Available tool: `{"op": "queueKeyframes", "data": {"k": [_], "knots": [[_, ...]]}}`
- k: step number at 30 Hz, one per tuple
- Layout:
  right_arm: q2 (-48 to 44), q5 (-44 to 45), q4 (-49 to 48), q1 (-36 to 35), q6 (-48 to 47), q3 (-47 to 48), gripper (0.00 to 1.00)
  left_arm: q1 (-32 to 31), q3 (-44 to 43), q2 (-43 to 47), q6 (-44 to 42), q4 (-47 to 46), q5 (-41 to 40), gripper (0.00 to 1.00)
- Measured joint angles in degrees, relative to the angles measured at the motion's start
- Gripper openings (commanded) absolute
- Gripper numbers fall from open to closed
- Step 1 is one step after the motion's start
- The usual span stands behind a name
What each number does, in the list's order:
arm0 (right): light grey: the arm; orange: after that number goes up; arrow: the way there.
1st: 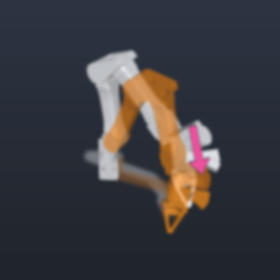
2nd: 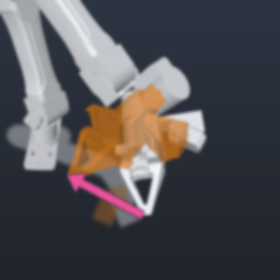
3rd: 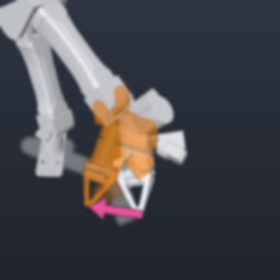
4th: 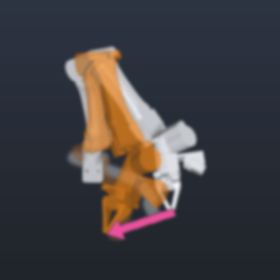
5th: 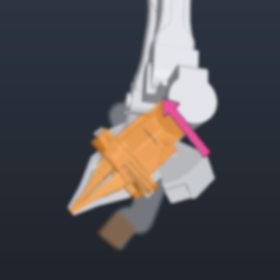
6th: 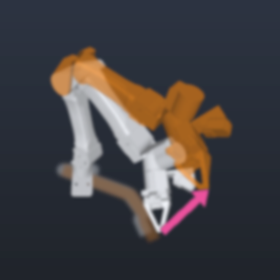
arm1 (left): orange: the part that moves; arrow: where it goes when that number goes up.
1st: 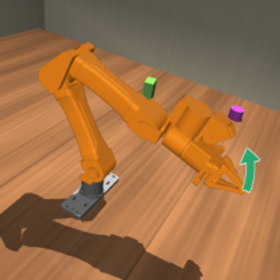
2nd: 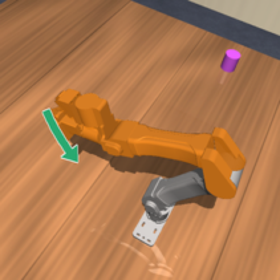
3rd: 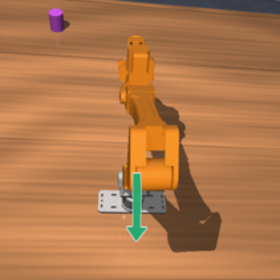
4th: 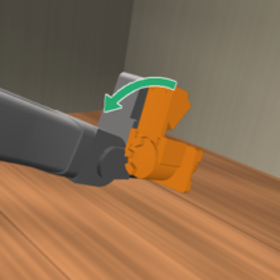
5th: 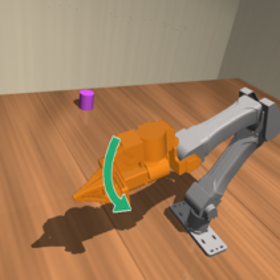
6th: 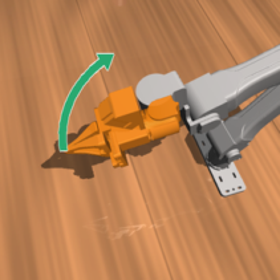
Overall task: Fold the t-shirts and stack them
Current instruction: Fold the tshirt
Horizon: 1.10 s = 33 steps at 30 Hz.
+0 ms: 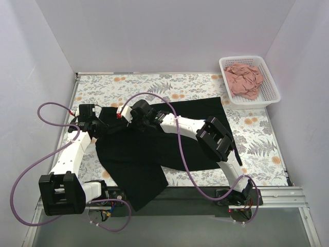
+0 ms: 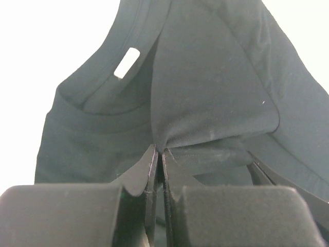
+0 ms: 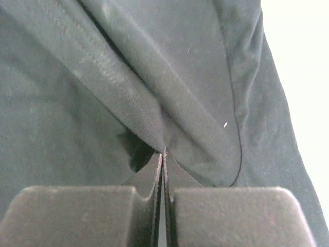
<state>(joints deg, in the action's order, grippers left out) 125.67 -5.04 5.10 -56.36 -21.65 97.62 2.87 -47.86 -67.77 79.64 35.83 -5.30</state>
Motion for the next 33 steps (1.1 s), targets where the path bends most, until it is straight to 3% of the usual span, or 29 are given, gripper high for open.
{"op": "queueKeyframes", "data": {"k": [16,18,19,23,25,33], "knots": [[-2.47,1.88,10.69,-0.74,-9.16,2.03,0.02,0.0,1.64,4.04,2.86,5.53,3.23,0.0],[-3.02,1.86,11.45,-0.81,-9.46,2.16,0.11,0.0,1.64,4.72,3.04,5.95,3.26,0.0],[-3.19,1.86,11.69,-0.83,-9.53,2.25,0.21,0.0,1.64,5.01,3.1,6.01,3.26,0.0],[-3.5,1.68,12.24,-0.68,-8.15,2.34,0.47,0.02,1.66,5.51,3.1,6.16,2.93,0.0],[-3.5,0.55,12.87,-0.35,-6.8,2.14,0.54,0.0,2.14,5.53,3.08,5.88,2.97,0.0],[-4.94,-11.23,10.29,5.11,8.57,-4.57,0.63,0.02,5.09,5.25,2.25,4.37,2.97,0.0]]}}
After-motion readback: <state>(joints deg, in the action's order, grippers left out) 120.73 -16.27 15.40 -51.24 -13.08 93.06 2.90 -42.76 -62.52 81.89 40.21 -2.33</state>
